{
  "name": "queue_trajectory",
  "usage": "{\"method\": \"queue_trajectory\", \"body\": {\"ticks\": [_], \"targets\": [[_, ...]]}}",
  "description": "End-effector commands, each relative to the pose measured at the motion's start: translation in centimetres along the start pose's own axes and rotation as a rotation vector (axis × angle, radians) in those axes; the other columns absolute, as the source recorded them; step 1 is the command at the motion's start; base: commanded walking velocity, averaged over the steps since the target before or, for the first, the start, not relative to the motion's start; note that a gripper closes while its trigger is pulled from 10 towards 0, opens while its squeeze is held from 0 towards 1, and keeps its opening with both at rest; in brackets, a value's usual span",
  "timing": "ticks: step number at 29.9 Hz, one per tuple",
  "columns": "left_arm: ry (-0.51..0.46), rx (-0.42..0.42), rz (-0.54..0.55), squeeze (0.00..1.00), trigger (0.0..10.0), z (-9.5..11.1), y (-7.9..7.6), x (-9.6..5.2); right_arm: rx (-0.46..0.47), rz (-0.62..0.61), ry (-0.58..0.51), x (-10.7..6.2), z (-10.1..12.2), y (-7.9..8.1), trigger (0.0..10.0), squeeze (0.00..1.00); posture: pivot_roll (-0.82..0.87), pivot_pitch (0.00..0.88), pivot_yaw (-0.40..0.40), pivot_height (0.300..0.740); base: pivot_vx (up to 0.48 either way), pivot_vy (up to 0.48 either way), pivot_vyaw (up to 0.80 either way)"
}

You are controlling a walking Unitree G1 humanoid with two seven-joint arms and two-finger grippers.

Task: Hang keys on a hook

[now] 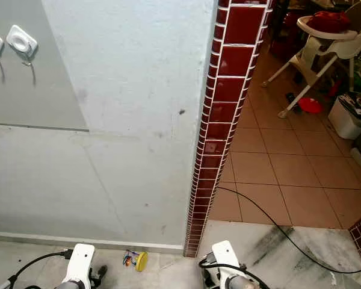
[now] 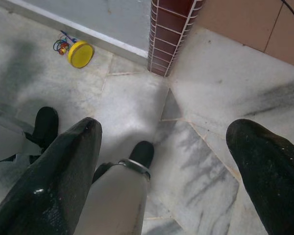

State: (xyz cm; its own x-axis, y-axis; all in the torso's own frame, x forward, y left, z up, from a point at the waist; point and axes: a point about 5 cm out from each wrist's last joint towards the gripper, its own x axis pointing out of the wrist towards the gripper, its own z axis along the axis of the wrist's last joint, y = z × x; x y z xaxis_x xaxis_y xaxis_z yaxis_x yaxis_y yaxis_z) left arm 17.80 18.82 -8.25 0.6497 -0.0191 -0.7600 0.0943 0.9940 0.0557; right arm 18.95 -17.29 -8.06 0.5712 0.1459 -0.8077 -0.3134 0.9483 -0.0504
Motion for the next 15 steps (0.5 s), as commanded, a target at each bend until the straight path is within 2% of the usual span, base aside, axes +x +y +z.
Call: {"method": "queue_trajectory", "body": {"ticks": [1, 6, 9, 13, 15], "targets": [[0.006, -0.001, 0.004, 0.00, 10.0, -0.29, 0.23, -0.12, 0.012, -0.005, -0.012, -0.02, 0.11, -0.11, 10.0, 0.00, -0.10, 0.000, 0.003, 0.740, 0.000, 0.000, 0.00], [-0.006, -0.008, 0.006, 0.00, 10.0, -0.03, 0.46, -0.09, 0.057, -0.002, -0.047, -0.02, 0.52, -0.27, 10.0, 0.00, -0.10, 0.000, 0.005, 0.740, 0.000, 0.000, 0.00], [-0.019, -0.010, 0.013, 0.00, 10.0, 0.18, 0.73, -0.09, 0.018, 0.007, -0.049, -0.04, 0.58, -0.27, 10.0, 0.00, -0.10, 0.000, 0.005, 0.740, 0.000, 0.000, 0.00], [-0.012, 0.002, 0.018, 0.00, 10.0, 0.16, 0.80, -0.08, 0.013, 0.006, -0.047, -0.06, 0.53, -0.32, 10.0, 0.00, -0.10, 0.000, 0.005, 0.740, 0.000, 0.000, 0.00], [-0.008, 0.010, 0.015, 0.00, 10.0, 0.14, 0.76, -0.07, 0.003, 0.003, -0.048, -0.07, 0.54, -0.36, 10.0, 0.00, -0.10, 0.000, 0.004, 0.740, 0.000, 0.000, 0.72]]}}
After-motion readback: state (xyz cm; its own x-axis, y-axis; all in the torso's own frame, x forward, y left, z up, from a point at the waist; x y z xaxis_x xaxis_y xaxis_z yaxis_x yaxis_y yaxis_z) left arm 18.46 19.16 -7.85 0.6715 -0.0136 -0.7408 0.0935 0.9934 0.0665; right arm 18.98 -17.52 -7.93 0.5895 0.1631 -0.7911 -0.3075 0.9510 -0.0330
